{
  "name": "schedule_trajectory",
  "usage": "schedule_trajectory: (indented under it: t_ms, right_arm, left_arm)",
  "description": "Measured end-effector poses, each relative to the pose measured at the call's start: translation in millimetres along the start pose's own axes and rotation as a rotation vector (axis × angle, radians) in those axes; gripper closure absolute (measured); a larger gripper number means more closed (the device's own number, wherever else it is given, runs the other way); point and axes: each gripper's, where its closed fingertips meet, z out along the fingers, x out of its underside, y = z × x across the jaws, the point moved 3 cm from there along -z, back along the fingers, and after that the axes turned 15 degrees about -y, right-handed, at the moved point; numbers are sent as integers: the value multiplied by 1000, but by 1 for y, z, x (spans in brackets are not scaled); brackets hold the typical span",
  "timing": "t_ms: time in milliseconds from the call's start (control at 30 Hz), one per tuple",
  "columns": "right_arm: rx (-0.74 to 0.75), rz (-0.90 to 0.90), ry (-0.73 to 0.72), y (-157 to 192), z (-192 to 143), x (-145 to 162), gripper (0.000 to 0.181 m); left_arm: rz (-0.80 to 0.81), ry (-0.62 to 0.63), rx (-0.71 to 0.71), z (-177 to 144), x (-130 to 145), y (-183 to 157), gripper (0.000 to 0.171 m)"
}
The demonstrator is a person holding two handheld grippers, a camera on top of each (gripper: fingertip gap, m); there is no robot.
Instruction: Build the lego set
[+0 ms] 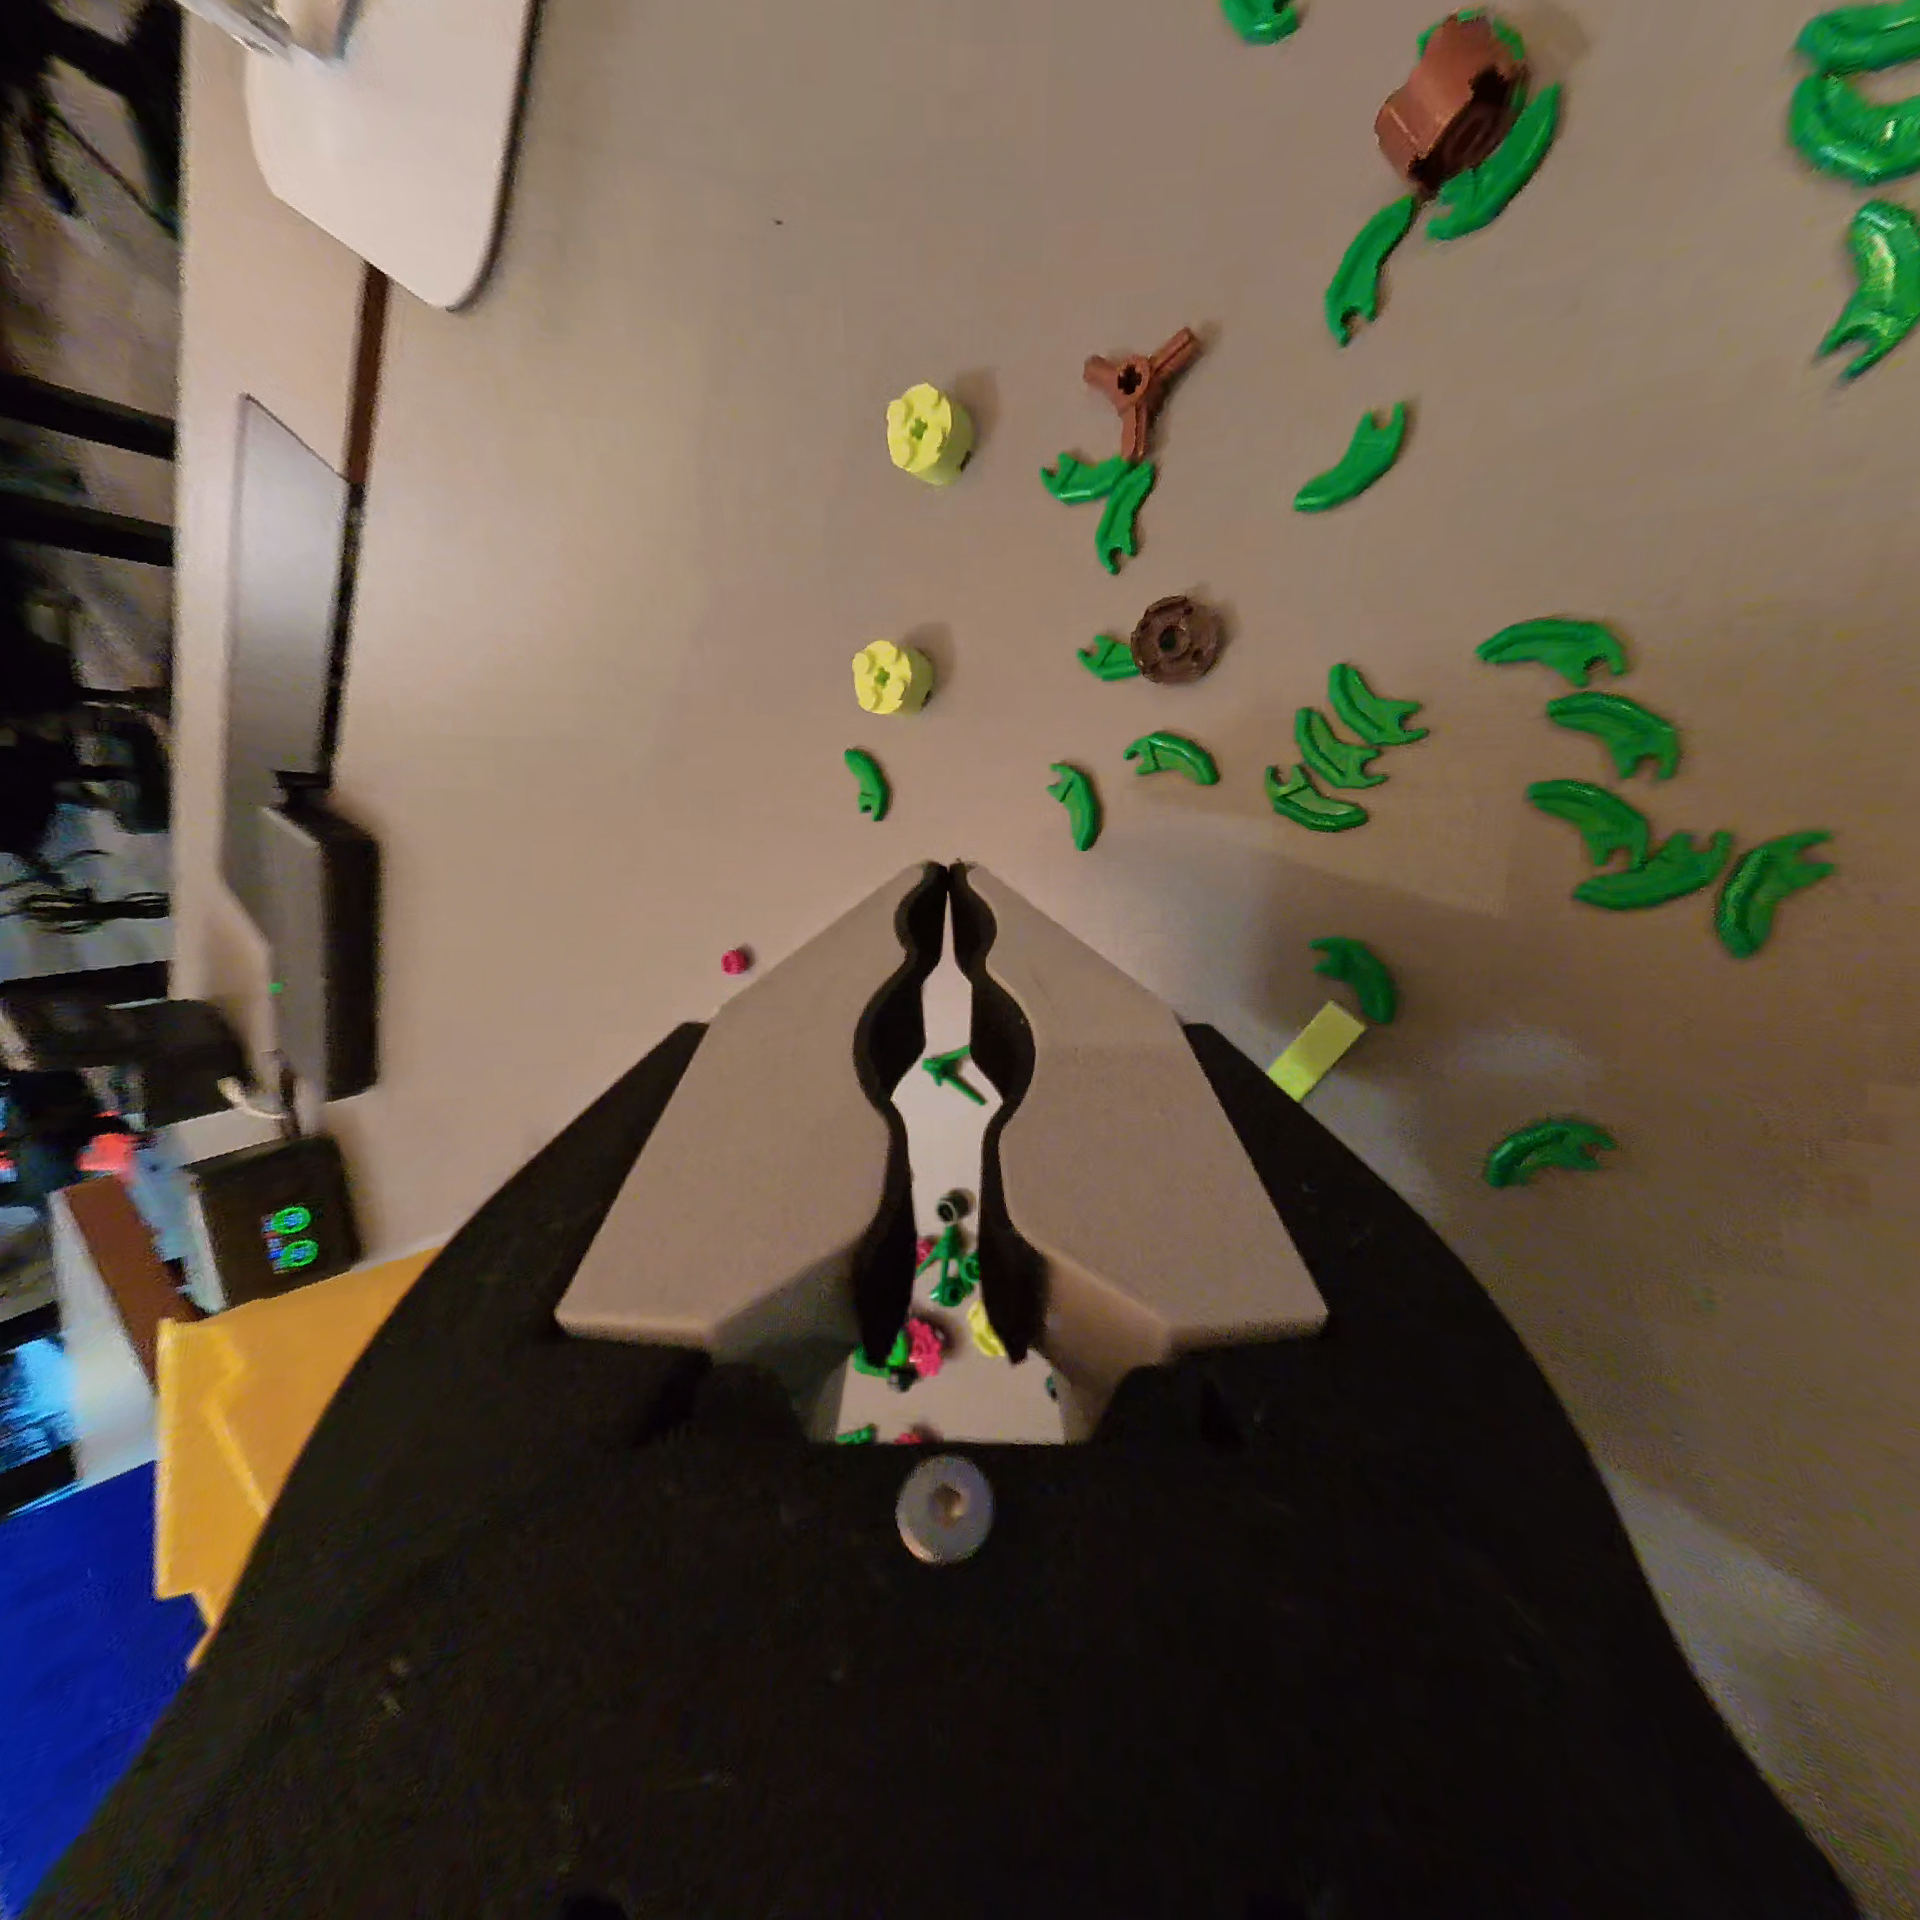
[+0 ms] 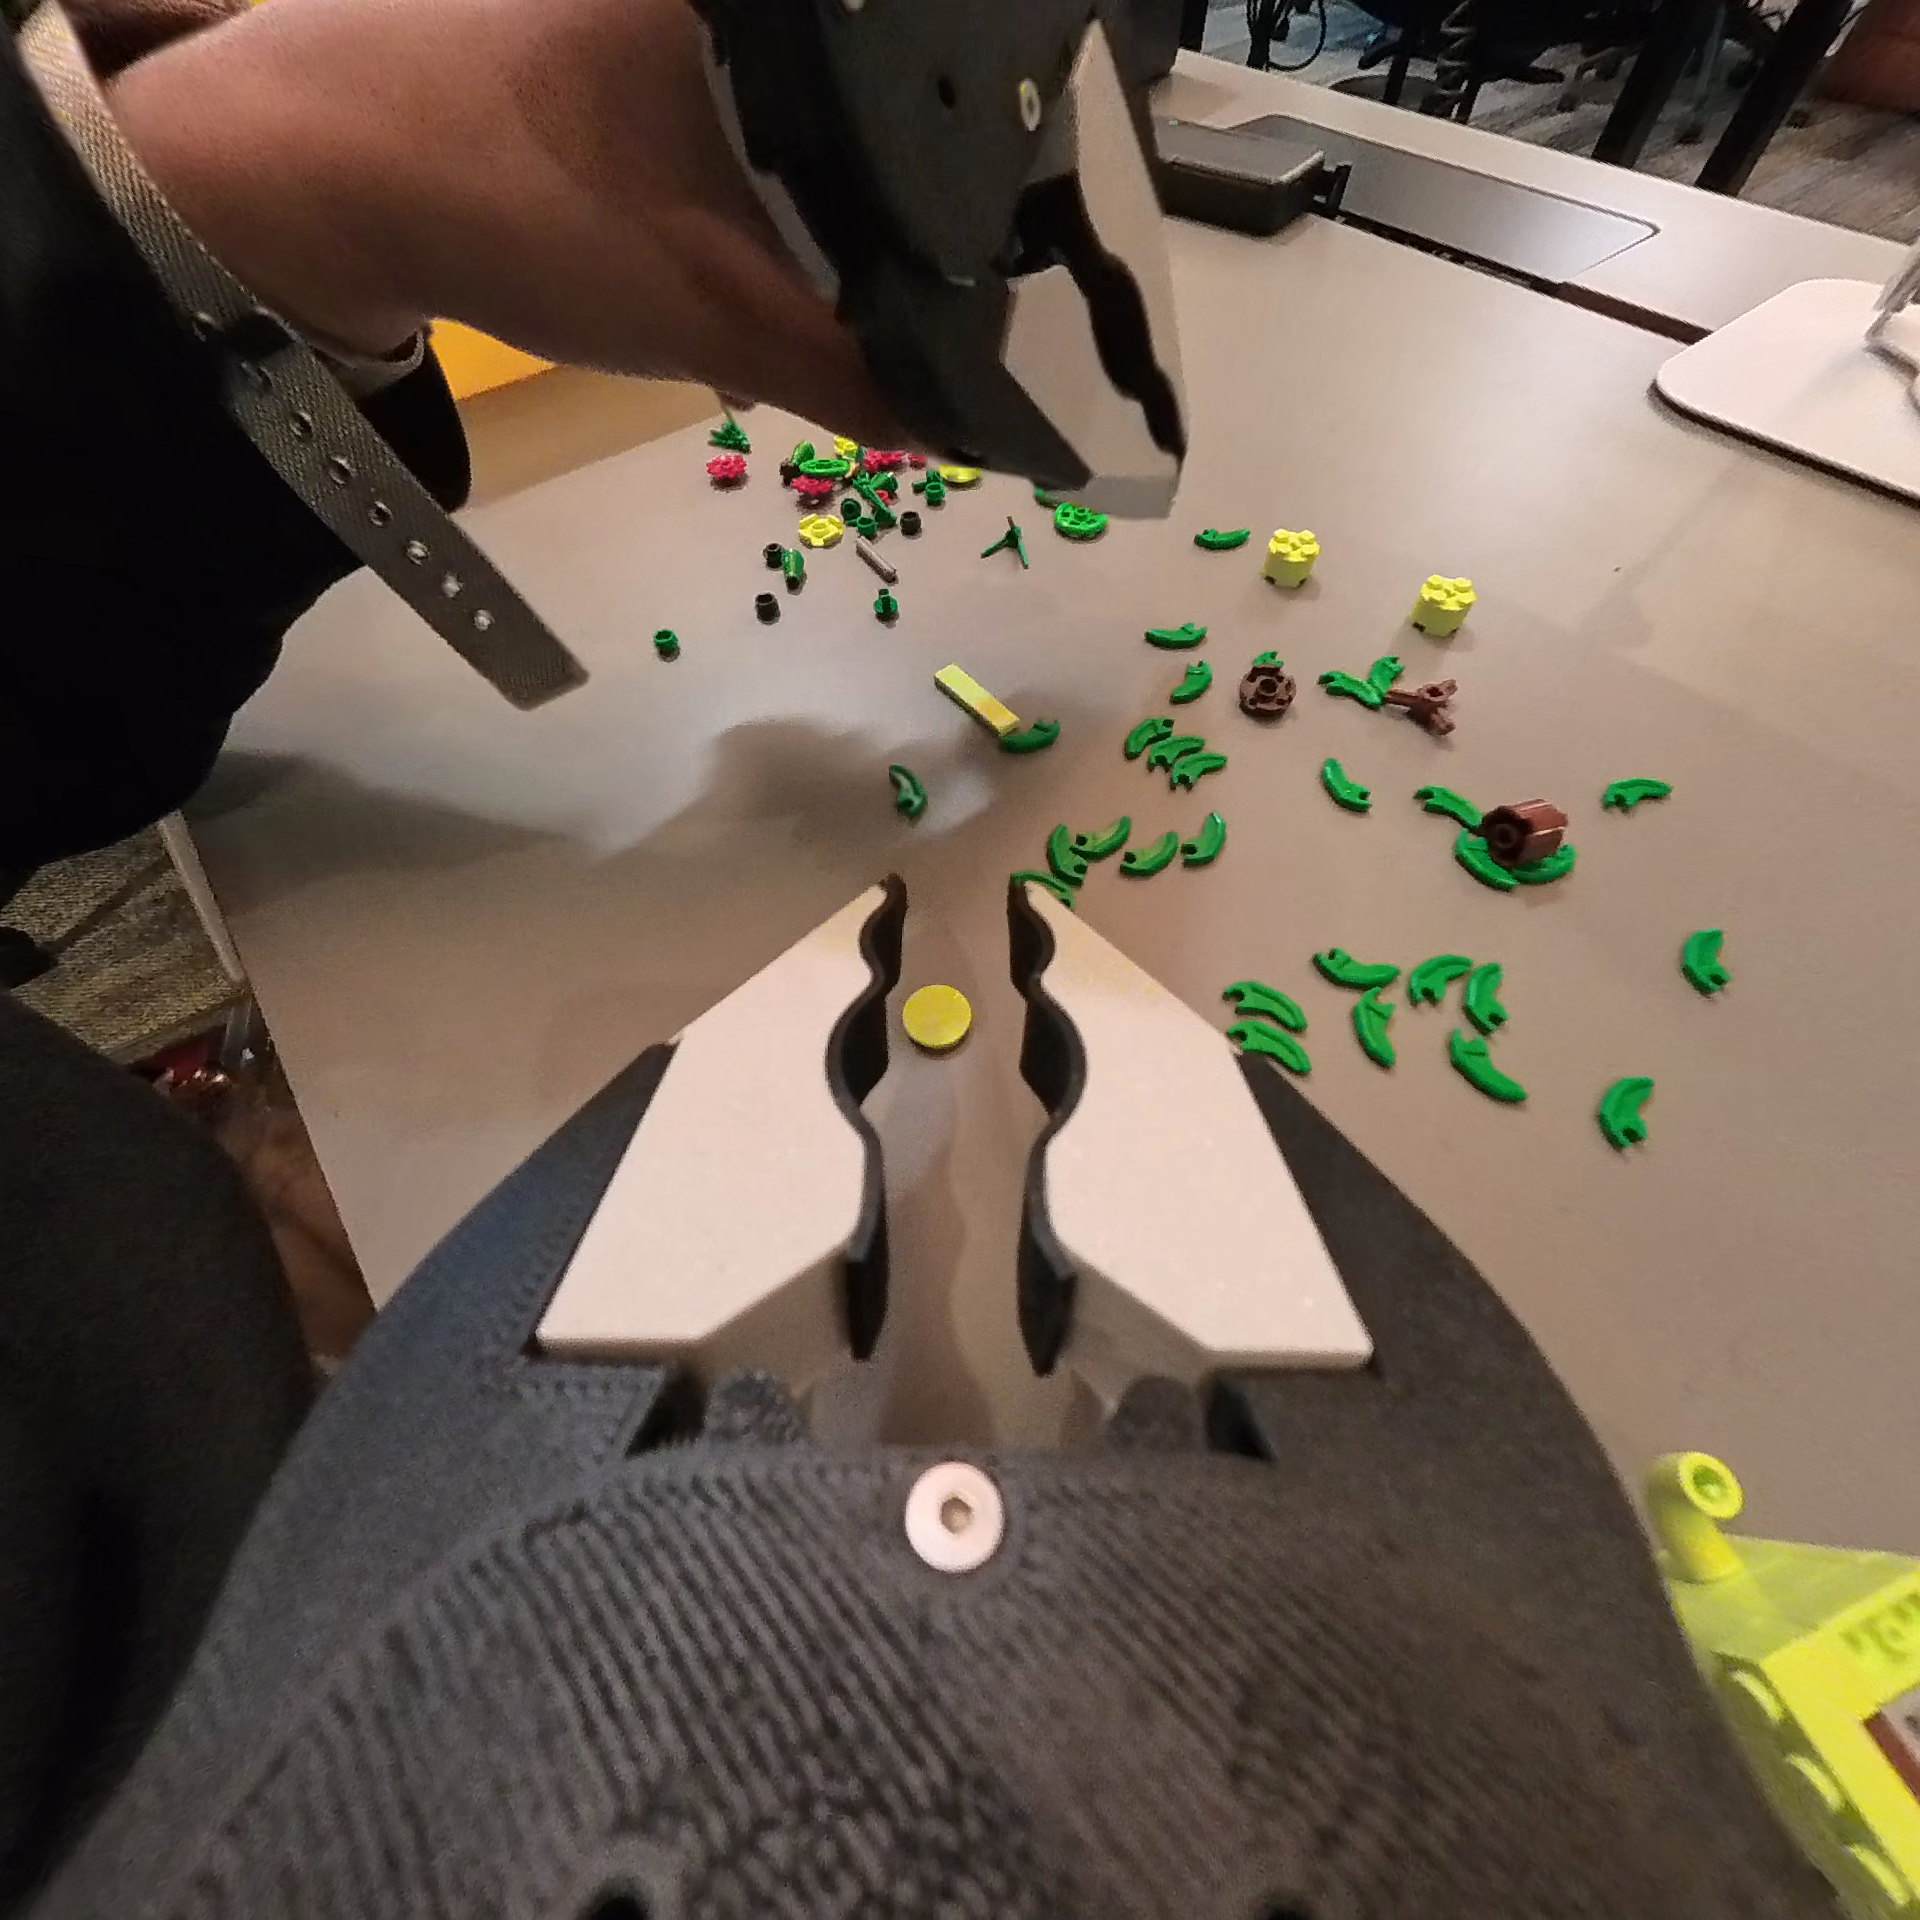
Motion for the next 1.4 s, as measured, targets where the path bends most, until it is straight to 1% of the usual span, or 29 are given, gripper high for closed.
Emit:
schedule_trajectory:
  t_ms: [133, 400, 500, 567, 667, 700, 767, 867, 967, 1033, 1100, 1200, 1267, 1300, 1400]
  right_arm:
    - [-3, 9, 14, 0, 1, 2, 162]
    - [-4, 8, 46, 0, 4, 6, 162]
    - [-5, 10, 55, 0, 4, 6, 162]
    - [-4, 8, 59, 0, 5, 7, 162]
    - [-3, 1, 53, 0, 4, 6, 161]
    - [-5, -1, 49, 1, 4, 6, 160]
    - [-4, -2, 40, 1, 3, 5, 159]
    - [3, 2, 32, 0, 3, 4, 157]
    - [20, -24, 59, -1, 1, 7, 152]
    - [21, -59, 124, -1, -1, 16, 150]
    - [14, -80, 173, 0, -1, 23, 148]
    - [-5, -89, 202, 3, 1, 27, 153]
    - [-30, -75, 215, 4, 1, 29, 152]
    - [-37, -65, 218, 5, 2, 29, 152]
    - [-49, -35, 230, 4, 2, 31, 153]
  left_arm:
    - [44, -3, -31, 0, -4, 1, 171]
    - [137, 81, -13, 5, 0, -5, 166]
    - [161, 59, -20, 5, -8, -4, 164]
    - [146, 6, -20, 4, -16, -2, 161]
    - [44, -114, -16, 4, -22, 11, 151]
    - [-18, -156, -17, 4, -21, 19, 150]
    - [-189, -239, 4, 6, -15, 35, 146]
    - [-466, -359, 105, 5, -8, 50, 137]
    - [-643, -464, 226, 2, -9, 51, 135]
    - [-674, -478, 260, 6, -7, 47, 134]
    - [-640, -437, 253, 13, 1, 44, 132]
    - [-583, -367, 286, 24, 12, 33, 131]
    - [-580, -316, 332, 29, 18, 24, 131]
    - [-582, -302, 331, 33, 20, 22, 131]
    - [-581, -315, 302, 40, 15, 21, 131]
